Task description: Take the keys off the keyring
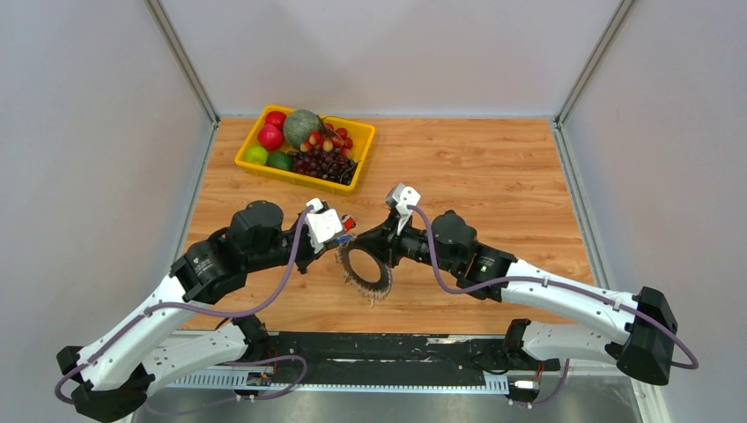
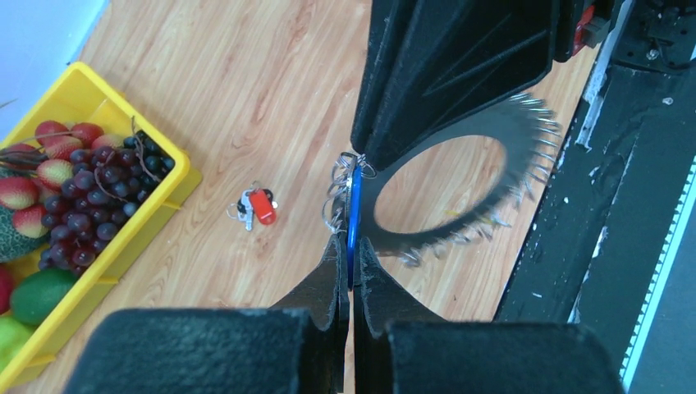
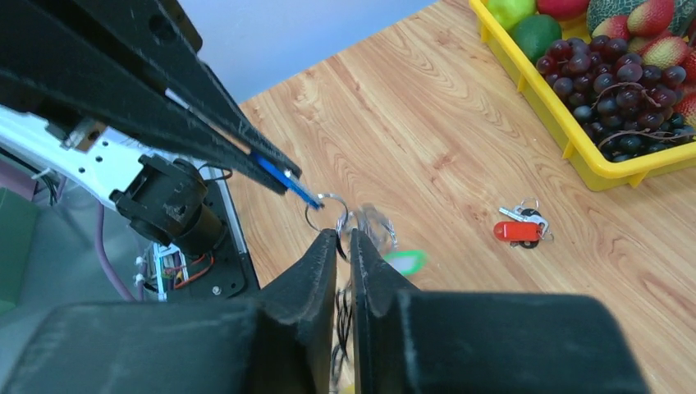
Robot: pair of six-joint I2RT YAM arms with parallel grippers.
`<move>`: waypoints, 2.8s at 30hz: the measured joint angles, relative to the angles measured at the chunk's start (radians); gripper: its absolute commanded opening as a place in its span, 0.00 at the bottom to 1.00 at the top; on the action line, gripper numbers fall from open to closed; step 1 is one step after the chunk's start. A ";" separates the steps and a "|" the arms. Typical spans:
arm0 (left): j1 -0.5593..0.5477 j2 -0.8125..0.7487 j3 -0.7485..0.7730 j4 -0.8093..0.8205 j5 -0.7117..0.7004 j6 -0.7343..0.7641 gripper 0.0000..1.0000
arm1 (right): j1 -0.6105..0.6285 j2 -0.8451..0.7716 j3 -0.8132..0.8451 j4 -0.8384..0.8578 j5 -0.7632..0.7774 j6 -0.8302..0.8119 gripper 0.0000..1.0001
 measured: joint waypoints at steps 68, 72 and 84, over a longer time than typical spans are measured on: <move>-0.006 -0.014 0.092 0.018 0.163 -0.029 0.00 | -0.021 -0.175 -0.129 0.205 -0.222 -0.316 0.00; -0.006 -0.014 0.091 0.040 0.171 -0.040 0.00 | -0.021 -0.201 -0.201 0.360 -0.188 -0.212 0.00; -0.006 -0.017 0.055 0.111 0.210 -0.074 0.00 | -0.021 -0.154 -0.254 0.643 -0.122 -0.045 0.00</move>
